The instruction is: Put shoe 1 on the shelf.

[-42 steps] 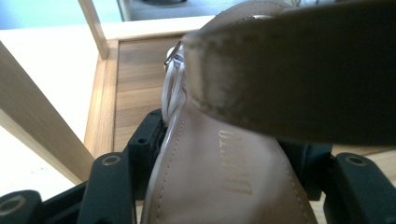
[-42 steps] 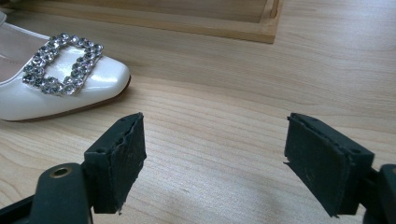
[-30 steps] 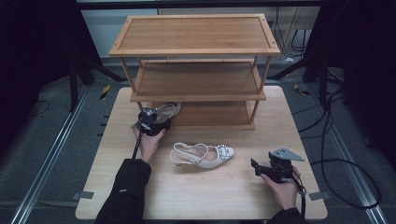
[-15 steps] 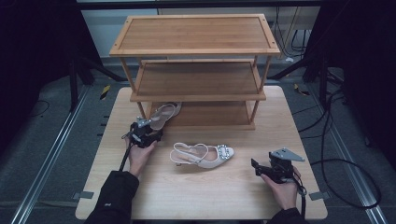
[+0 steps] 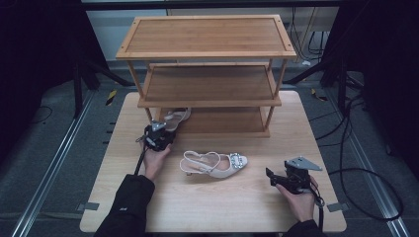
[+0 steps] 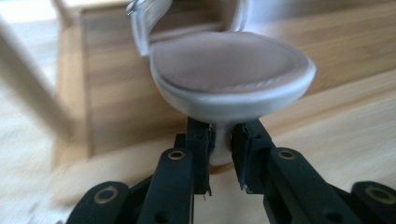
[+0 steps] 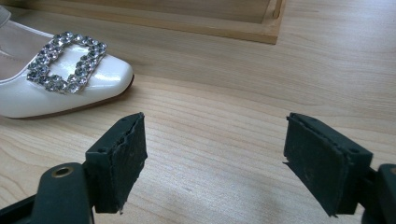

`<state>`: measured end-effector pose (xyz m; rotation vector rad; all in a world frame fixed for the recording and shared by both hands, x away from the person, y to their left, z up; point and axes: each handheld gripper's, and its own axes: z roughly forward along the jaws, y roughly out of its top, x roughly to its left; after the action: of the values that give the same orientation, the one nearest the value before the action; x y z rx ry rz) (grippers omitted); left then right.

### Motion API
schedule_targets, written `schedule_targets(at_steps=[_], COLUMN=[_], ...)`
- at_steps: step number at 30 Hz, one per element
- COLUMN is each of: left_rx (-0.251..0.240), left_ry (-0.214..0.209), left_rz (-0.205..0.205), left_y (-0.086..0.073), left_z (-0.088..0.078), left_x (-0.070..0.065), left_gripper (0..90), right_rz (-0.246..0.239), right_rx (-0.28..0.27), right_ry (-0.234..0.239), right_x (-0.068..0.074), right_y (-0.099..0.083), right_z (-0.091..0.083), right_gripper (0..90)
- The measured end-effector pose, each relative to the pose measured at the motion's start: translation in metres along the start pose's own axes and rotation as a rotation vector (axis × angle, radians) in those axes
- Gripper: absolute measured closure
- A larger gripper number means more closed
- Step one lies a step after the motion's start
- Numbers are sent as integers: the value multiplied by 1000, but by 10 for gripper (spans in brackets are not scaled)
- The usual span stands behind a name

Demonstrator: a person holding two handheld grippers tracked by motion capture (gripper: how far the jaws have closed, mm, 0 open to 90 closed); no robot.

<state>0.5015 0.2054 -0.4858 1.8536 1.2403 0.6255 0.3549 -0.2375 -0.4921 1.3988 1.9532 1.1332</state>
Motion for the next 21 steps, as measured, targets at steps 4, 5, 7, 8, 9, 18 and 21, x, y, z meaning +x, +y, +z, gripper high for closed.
schedule_targets(at_steps=[4,5,7,8,9,18,21], left_rx=[25,29,43,56,58,-4,-27], left_ry=[4,2,9,11,13,-73,-185], left_rz=[11,11,33,45,48,42,47], left_y=[9,9,7,5,4,-2,-12], left_z=[14,16,20,21,22,-31,-63], left_x=[-8,-9,-11,-12,-12,4,8], left_gripper=[762,761,758,752,746,530,493], right_rz=[-3,-2,1,-2,0,10,4], right_rx=[-2,-2,-2,-6,-5,-12,-11], right_ry=[-4,-3,-1,-1,0,-4,-4], right_x=[0,0,0,-1,-1,0,0], right_y=[0,0,0,-1,-1,0,0], right_z=[0,-1,-1,-1,-1,-2,-2], right_gripper=[214,214,214,214,214,214,216])
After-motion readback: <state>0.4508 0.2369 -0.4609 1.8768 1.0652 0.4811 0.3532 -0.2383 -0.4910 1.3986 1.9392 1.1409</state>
